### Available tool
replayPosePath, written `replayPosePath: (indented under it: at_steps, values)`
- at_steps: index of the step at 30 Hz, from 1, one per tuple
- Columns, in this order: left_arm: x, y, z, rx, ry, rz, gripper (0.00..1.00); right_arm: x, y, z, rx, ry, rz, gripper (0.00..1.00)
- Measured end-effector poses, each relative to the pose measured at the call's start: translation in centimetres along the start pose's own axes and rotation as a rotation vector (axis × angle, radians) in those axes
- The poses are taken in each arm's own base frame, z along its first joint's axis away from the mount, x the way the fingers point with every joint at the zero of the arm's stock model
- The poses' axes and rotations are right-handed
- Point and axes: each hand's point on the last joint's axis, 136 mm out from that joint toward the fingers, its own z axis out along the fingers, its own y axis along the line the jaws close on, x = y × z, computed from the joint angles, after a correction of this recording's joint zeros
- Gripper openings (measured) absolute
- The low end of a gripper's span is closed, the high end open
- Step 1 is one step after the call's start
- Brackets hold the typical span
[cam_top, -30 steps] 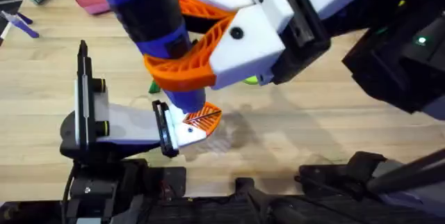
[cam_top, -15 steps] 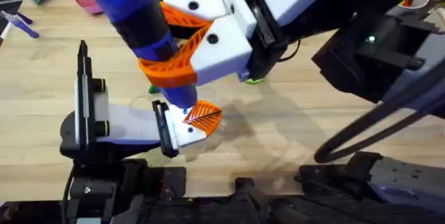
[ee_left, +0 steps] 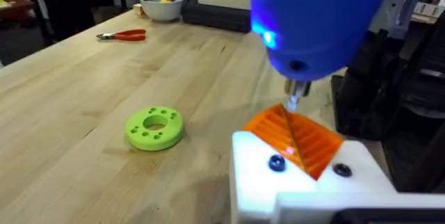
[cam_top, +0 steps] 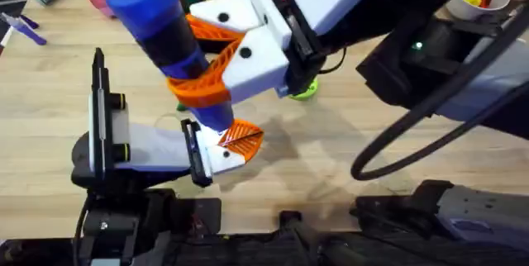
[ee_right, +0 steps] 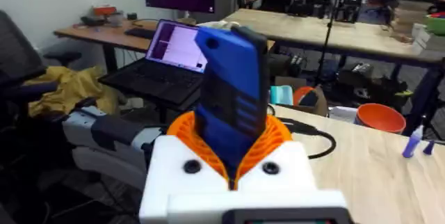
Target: Pick up the gripper from the table and insert it into the empty holder that is missing its gripper. Then pick up a screw, insert it into the mounting hole, and use the screwdriver to tighten it. Finally, clean up the table by picking up the vegetable and placing it into the bucket.
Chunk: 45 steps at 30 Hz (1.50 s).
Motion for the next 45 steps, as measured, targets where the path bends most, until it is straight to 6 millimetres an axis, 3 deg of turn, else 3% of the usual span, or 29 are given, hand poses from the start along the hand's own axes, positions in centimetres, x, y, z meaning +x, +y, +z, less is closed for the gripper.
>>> replayPosePath:
  at_steps: [14,45]
  values:
    - [0.0,0.0,0.0,0.000,0.000,0.000,0.017,0.5,0.1,-1.0,0.010,-0.028,-0.012,0.025]
    - [0.0,0.0,0.0,0.000,0.000,0.001,0.017,0.4,0.4,0.2,-0.007,-0.058,-0.033,0.025]
